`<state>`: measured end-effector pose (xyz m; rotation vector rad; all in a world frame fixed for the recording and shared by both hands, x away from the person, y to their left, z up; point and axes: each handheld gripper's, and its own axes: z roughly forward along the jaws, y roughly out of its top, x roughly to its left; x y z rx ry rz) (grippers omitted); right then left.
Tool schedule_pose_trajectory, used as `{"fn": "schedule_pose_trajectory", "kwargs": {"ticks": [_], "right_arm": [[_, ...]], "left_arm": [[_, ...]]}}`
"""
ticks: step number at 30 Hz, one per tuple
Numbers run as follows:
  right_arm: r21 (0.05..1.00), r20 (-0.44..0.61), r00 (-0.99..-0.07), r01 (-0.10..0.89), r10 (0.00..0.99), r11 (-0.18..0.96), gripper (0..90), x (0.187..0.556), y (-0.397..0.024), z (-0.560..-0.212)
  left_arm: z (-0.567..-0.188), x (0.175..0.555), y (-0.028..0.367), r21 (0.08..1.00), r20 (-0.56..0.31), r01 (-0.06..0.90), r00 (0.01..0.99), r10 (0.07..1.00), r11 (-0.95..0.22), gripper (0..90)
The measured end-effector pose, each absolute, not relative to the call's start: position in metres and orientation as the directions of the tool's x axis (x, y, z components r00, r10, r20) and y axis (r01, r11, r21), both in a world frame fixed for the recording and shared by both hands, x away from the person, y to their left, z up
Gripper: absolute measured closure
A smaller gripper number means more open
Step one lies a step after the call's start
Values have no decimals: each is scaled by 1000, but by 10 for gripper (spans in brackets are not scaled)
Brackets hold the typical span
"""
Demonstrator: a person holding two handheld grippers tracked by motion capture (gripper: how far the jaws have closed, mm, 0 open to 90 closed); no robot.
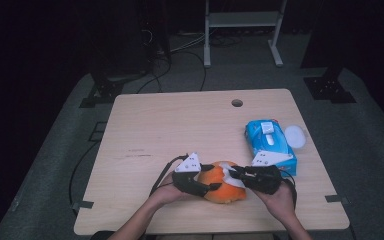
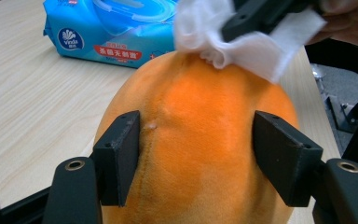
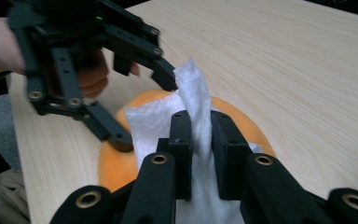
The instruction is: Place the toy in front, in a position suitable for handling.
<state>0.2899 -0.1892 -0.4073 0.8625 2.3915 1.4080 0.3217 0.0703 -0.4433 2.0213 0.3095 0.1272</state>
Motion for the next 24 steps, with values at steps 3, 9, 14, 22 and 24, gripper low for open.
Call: {"fn": "schedule_pose_trajectory", "kwargs": {"ticks": [3, 9, 14, 22, 24], "right_arm": [[852, 107, -777, 393, 620, 347, 785, 295, -198, -410], [851, 110, -759, 406, 642, 334, 785, 295, -202, -410], [850, 61, -798, 356, 599, 388, 784, 289, -185, -407], [827, 101, -816, 387, 569, 409, 785, 290, -198, -412], [824, 110, -826, 387, 553, 414, 785, 290, -201, -412]], "left_arm": [[-443, 320, 69, 892, -46, 160, 963, 266, -423, 337], [-442, 316, 63, 889, -30, 141, 967, 253, -435, 327], [-438, 313, 62, 888, -28, 132, 972, 235, -441, 267], [-441, 326, 70, 868, -123, 237, 954, 272, -436, 77], [-446, 328, 68, 861, -156, 265, 950, 269, -435, 60]]}}
